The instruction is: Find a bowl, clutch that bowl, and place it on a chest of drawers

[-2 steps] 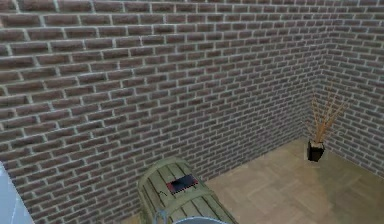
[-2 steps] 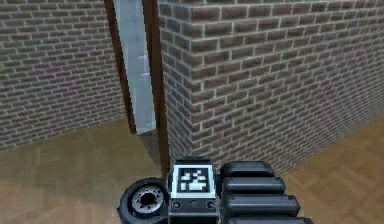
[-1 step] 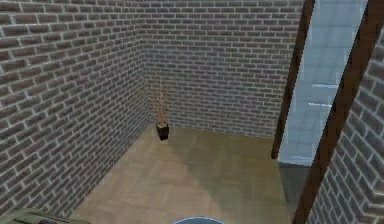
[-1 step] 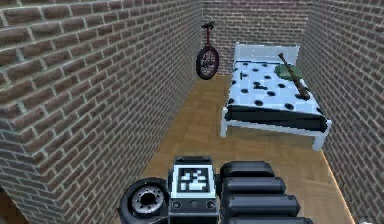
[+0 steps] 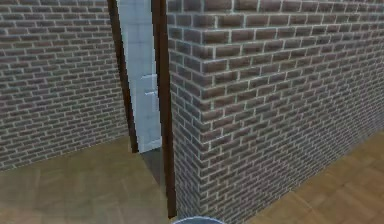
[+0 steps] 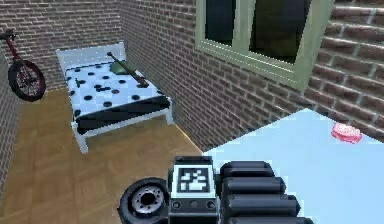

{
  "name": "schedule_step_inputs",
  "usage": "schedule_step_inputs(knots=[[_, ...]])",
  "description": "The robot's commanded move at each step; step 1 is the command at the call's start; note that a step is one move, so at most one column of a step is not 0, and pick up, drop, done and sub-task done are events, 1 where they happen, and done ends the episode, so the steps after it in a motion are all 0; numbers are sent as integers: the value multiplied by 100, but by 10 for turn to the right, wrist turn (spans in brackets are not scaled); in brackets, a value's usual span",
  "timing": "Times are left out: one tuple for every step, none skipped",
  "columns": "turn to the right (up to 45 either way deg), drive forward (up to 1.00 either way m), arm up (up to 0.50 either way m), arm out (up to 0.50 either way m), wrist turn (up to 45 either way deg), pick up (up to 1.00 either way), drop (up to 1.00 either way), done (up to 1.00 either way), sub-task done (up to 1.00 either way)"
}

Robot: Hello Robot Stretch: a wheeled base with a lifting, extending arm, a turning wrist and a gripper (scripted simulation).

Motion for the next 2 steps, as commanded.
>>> schedule_step_inputs(knots=[[450,0,0,0,0,0,0,0,0],[150,0,0,0,0,0,0,0,0]])
